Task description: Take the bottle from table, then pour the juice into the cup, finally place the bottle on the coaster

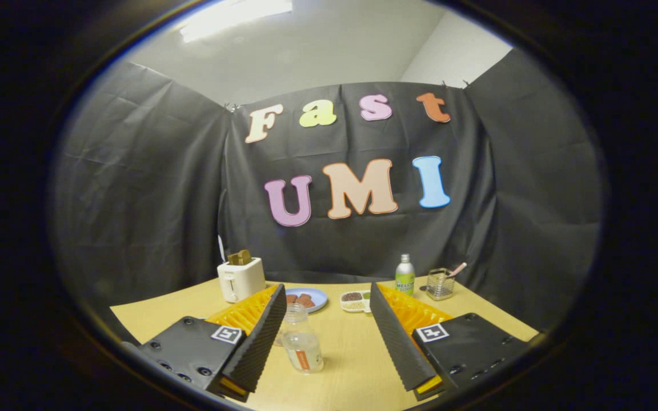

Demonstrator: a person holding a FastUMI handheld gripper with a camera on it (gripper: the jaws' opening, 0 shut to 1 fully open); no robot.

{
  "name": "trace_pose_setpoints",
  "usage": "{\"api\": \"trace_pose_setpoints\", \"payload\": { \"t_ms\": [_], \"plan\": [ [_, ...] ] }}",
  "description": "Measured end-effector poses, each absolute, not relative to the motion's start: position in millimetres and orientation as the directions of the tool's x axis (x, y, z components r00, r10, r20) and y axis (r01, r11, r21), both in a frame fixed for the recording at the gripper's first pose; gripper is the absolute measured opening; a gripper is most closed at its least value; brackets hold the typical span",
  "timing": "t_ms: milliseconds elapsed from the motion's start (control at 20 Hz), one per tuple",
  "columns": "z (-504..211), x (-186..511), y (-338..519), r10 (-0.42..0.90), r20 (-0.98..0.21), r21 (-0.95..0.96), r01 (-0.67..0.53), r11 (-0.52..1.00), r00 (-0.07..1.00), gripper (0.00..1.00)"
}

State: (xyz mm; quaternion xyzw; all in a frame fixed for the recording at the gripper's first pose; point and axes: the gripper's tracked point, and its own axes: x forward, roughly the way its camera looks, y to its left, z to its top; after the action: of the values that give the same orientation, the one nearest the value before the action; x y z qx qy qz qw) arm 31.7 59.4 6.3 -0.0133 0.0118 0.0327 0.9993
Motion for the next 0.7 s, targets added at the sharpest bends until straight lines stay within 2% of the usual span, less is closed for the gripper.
{"api": "trace_pose_setpoints", "payload": {
  "t_ms": [400,700],
  "plan": [
    [-14,54,86,0.081,-0.035,-0.069,-0.084,0.994,0.996,0.95],
    [-49,73,101,0.094,-0.090,-0.045,-0.098,0.994,0.991,0.95]
  ]
}}
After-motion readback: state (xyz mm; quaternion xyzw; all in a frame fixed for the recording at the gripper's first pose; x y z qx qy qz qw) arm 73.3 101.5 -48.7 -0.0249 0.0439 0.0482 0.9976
